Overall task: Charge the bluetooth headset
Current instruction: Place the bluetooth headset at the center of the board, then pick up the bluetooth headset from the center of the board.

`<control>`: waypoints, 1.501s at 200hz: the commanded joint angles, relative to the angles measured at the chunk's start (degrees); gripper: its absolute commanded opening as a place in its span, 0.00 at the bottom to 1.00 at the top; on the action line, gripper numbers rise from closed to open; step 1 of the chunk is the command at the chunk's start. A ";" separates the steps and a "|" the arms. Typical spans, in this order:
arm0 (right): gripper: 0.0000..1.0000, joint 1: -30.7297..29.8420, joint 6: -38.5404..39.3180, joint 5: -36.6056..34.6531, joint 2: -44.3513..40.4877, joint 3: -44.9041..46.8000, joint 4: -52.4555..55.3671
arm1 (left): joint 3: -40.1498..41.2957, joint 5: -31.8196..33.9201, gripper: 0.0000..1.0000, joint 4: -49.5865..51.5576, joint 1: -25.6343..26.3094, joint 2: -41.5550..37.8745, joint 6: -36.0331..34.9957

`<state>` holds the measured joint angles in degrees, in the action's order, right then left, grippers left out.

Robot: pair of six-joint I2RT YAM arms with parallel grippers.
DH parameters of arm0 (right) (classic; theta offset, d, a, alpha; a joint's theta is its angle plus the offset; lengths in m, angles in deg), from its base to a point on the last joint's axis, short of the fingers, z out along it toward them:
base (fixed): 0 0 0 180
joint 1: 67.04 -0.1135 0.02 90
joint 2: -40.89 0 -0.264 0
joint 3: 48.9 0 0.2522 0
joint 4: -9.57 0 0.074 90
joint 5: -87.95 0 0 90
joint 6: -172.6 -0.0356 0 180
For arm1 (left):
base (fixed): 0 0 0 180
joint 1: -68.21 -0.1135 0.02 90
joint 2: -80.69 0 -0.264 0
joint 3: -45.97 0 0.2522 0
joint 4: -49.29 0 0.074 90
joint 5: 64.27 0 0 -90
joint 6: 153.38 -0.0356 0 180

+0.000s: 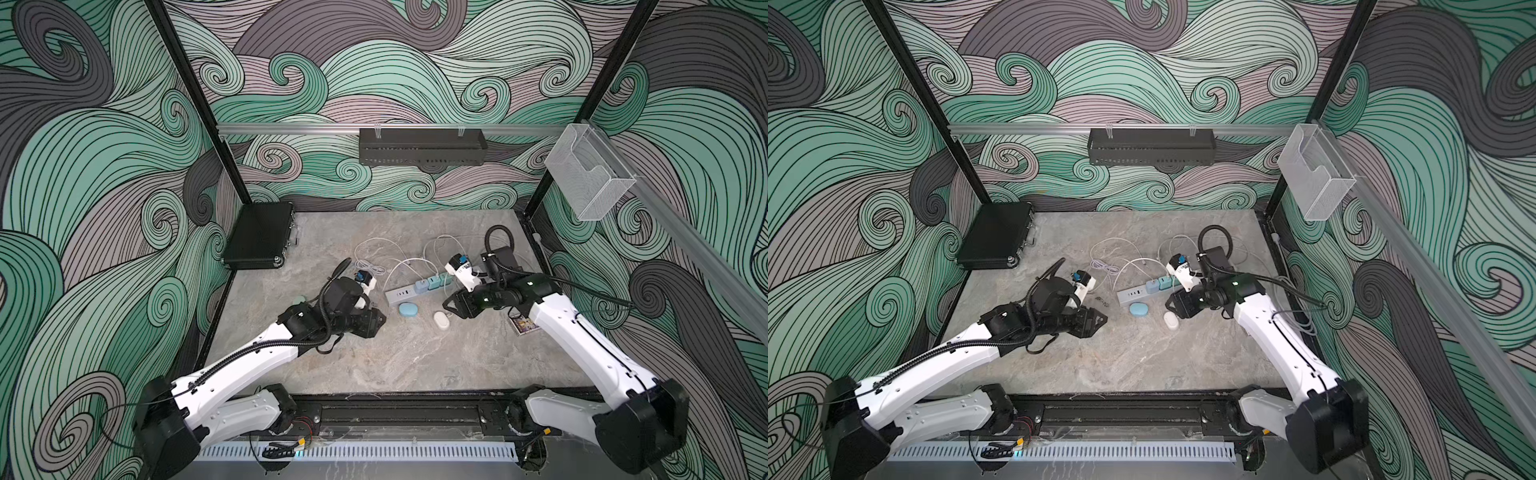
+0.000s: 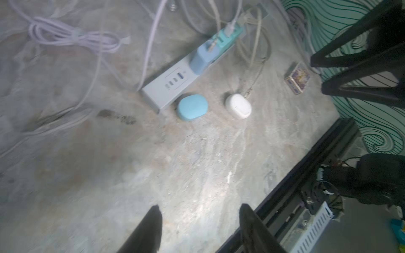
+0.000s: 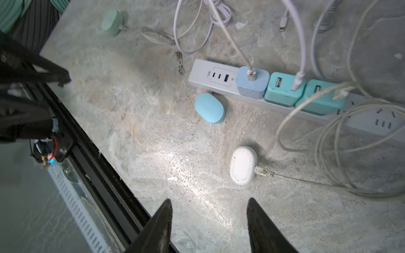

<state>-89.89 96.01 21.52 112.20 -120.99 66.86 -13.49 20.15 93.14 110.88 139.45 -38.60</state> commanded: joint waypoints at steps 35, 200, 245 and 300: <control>0.58 -6.33 15.99 1.26 6.97 4.60 -14.64 | 0.41 -2.68 0.57 8.71 -6.09 -2.42 -3.41; 0.63 -10.22 24.86 -7.83 27.41 -1.86 -23.25 | 1.14 -8.04 0.53 9.10 -14.81 -2.86 -1.62; 0.64 -11.32 27.42 -9.19 30.18 -3.41 -20.57 | 1.28 -8.13 0.52 9.41 -14.99 -3.63 -1.92; 0.63 -11.76 27.81 -9.88 33.49 -7.03 -17.65 | 1.74 -8.57 0.51 9.67 -15.08 -4.31 -1.95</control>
<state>-101.22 122.96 12.47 144.48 -125.71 46.86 -11.80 12.17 101.18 96.33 136.19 -40.28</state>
